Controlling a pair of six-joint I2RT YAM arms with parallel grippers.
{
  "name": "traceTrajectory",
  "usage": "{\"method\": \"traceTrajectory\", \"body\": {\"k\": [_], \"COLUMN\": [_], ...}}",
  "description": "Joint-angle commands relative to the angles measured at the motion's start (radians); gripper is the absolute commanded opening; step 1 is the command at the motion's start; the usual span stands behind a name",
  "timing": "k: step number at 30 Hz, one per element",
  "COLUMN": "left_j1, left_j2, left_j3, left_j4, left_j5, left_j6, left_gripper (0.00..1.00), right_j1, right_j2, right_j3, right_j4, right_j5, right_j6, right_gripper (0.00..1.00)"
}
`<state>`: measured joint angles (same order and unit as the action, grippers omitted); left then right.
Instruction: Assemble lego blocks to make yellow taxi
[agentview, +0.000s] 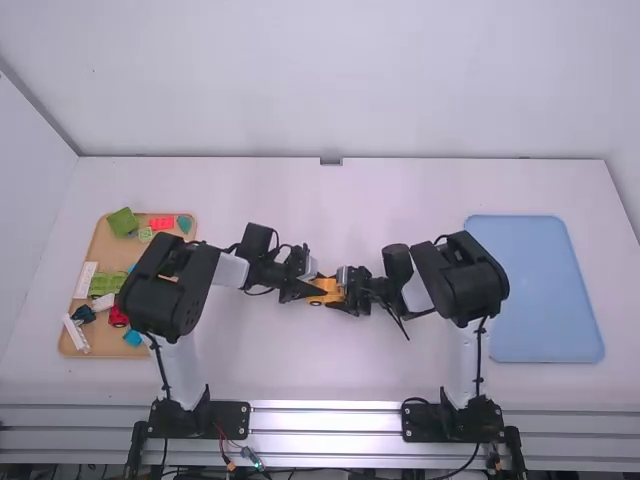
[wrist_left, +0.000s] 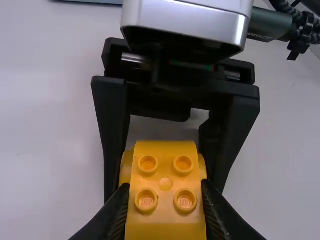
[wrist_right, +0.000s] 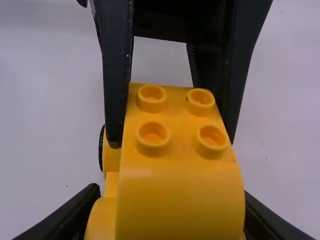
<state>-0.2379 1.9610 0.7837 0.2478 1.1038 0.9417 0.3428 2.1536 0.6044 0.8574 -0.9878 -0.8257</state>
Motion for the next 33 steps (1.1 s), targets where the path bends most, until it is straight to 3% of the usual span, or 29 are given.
{"method": "traceTrajectory", "body": {"k": [1,9,22,33], "left_j1": [-0.034,-0.07,-0.089,-0.134], "left_j2": [0.039,0.039,0.038,0.038], "left_j3": [-0.005,-0.005,-0.01,-0.077], "left_j4": [-0.01,-0.057,-0.079,0.019], "left_j5": [-0.037,-0.207,-0.291,-0.365], "left_j6": [0.017,-0.021,-0.033,-0.032], "left_gripper": [0.02,0.02,0.02,0.02], "right_j1": [0.004,0.004,0.005,0.004], "right_j2": [0.018,0.018,0.018,0.018], "right_j3": [-0.021,-0.012,0.004,0.01], "right_j4": [-0.025,-0.031,-0.027,-0.029], "right_j5": [0.099,0.098,0.099,0.098], "right_j6": [-0.017,-0.016,-0.01,-0.009], "right_gripper": [0.46,0.45,0.45,0.45]}}
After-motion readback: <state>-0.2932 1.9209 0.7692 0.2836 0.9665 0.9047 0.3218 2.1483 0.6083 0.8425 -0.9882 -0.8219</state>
